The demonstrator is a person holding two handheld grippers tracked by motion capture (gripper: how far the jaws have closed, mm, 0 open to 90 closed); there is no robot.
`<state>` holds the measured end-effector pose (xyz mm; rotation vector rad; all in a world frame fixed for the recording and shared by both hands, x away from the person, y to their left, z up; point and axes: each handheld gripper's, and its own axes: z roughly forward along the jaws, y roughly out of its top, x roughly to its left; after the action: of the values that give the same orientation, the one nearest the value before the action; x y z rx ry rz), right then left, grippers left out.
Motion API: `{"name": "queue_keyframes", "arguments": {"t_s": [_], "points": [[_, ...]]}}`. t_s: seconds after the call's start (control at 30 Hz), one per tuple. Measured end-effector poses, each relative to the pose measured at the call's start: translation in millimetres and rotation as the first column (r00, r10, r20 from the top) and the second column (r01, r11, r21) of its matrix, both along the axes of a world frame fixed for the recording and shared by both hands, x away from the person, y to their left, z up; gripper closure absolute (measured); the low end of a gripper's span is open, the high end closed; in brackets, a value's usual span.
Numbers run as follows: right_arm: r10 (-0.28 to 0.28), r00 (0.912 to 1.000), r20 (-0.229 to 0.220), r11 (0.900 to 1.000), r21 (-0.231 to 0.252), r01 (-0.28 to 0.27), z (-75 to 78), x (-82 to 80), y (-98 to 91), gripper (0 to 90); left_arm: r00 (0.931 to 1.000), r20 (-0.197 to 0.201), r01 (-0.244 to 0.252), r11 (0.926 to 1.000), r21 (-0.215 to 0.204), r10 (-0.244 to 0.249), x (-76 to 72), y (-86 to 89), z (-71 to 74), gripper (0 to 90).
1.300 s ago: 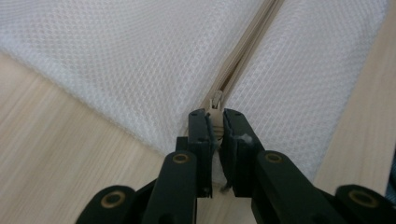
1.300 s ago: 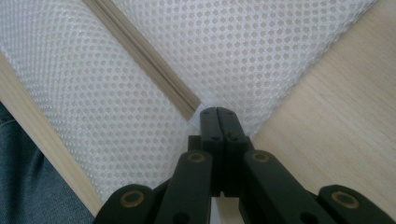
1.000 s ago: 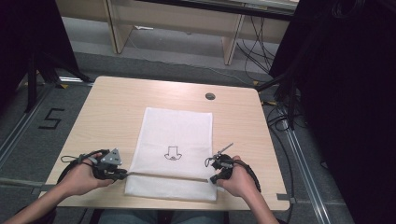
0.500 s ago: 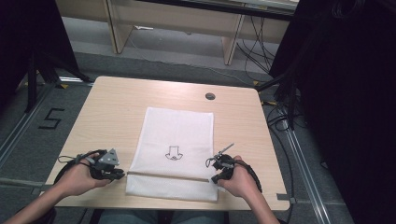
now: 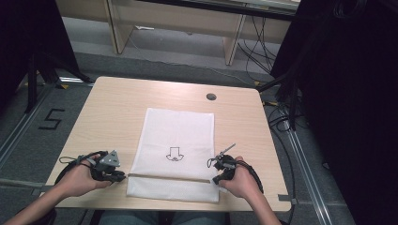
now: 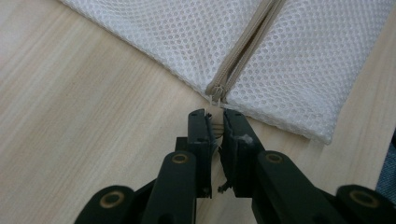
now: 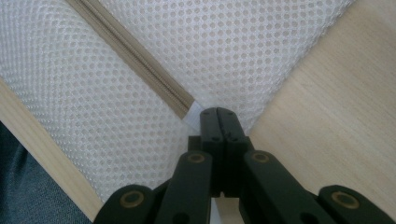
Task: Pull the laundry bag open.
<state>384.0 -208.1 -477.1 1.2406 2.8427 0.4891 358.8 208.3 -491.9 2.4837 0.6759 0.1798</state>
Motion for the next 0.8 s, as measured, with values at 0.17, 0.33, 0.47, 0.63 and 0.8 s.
{"name": "queue_keyframes", "arguments": {"t_s": [0.17,0.33,0.47,0.63,0.8], "points": [[-0.024,0.9997,0.007,0.9997,0.009,0.024,-1.1,-1.3,-1.6,90.0,0.9999,0.008,0.009,0.9999,-0.011,-0.009,0.0,1.4,2.1,81.4],[-0.019,0.9998,0.004,0.9997,0.016,0.019,1.8,-4.9,1.6,79.4,0.9993,0.029,0.023,0.9997,-0.007,-0.022,1.3,4.2,5.1,79.0],[-0.004,0.9992,0.041,0.9987,0.051,0.002,4.0,-4.8,-2.3,73.7,0.998,0.016,-0.059,0.9878,-0.144,0.062,0.9,5.3,7.3,60.1],[-0.078,0.991,0.109,0.9821,0.18,0.058,13.2,-0.1,-13.0,66.8,0.9854,0.086,-0.112,0.9396,-0.323,0.147,10.3,14.3,13.8,40.7],[-0.145,0.983,0.113,0.9735,0.194,0.121,15.0,3.1,-20.3,65.1,0.9552,0.105,-0.211,0.8859,-0.413,0.277,19.0,31.3,17.3,36.7]]}}
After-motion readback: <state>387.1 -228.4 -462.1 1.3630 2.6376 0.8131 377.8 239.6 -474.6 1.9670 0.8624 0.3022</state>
